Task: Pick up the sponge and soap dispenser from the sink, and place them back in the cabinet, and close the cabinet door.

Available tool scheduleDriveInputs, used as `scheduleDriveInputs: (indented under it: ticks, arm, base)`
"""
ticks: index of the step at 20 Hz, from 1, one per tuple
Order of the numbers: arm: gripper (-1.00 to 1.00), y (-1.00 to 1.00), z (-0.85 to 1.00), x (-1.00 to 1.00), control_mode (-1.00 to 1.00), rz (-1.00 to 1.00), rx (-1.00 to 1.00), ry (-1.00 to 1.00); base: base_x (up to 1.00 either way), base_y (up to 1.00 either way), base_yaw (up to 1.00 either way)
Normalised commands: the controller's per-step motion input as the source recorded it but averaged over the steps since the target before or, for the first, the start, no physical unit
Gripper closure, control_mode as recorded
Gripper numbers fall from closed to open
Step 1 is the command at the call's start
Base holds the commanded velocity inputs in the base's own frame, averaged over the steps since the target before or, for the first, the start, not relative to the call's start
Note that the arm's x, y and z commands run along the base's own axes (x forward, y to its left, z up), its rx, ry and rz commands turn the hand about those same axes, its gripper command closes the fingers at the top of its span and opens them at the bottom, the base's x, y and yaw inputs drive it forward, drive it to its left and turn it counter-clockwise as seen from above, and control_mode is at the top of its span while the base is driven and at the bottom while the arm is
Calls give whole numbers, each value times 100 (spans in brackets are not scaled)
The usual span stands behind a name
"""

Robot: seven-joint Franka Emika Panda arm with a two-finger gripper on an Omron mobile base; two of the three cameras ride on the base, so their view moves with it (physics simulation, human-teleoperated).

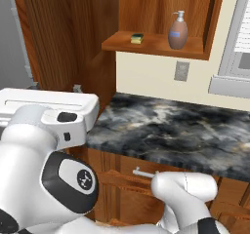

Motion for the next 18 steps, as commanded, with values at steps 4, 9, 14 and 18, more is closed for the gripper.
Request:
scheduleDriveInputs:
  ticks: [4, 9, 14, 18]
  arm:
    - [-100, 32, -1, 31, -100, -3, 0, 0]
    - [-100, 31, -4, 21, -100, -2, 0, 0]
    - [-100, 25, -5, 21, -100, -2, 0, 0]
    - [-100, 22, -4, 20, -100, -2, 0, 0]
  base:
    - [0, 0, 0]
    - [0, 0, 0]
    - [0, 0, 0]
    - [0, 0, 0]
